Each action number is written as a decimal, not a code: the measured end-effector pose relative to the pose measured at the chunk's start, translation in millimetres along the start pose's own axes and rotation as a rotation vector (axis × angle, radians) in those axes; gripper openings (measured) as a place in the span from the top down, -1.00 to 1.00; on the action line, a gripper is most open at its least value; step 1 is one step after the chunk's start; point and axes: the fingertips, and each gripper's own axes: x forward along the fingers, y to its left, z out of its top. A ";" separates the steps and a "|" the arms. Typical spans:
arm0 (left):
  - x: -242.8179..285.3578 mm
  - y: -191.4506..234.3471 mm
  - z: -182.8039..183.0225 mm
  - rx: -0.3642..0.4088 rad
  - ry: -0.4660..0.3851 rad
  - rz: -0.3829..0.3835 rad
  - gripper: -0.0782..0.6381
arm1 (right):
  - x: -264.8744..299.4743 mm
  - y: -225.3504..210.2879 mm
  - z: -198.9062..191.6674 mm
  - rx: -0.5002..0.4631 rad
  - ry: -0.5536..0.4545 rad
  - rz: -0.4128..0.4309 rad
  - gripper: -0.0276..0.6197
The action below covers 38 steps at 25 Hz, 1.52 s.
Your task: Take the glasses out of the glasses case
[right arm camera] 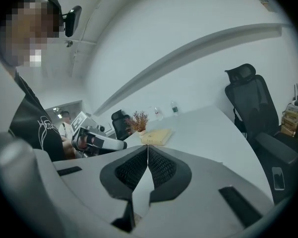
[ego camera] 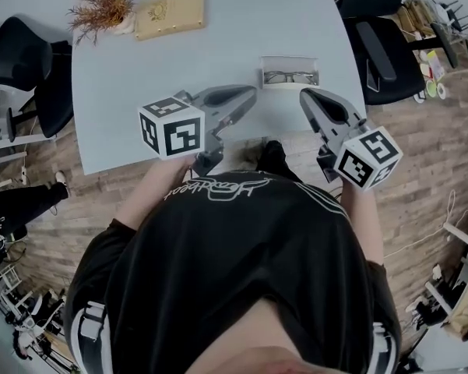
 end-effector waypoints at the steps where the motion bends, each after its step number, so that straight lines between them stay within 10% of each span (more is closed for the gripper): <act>1: 2.5 5.5 3.6 -0.008 -0.006 0.007 0.76 | 5.2 -4.6 2.4 -0.003 0.007 0.009 0.89; 20: 41.4 64.0 23.2 -0.097 -0.033 0.078 0.76 | 57.4 -57.8 8.4 -0.058 0.139 0.101 0.89; 38: 38.7 84.5 8.8 -0.158 -0.040 0.142 0.76 | 88.0 -92.4 -63.2 -0.292 0.443 0.124 0.88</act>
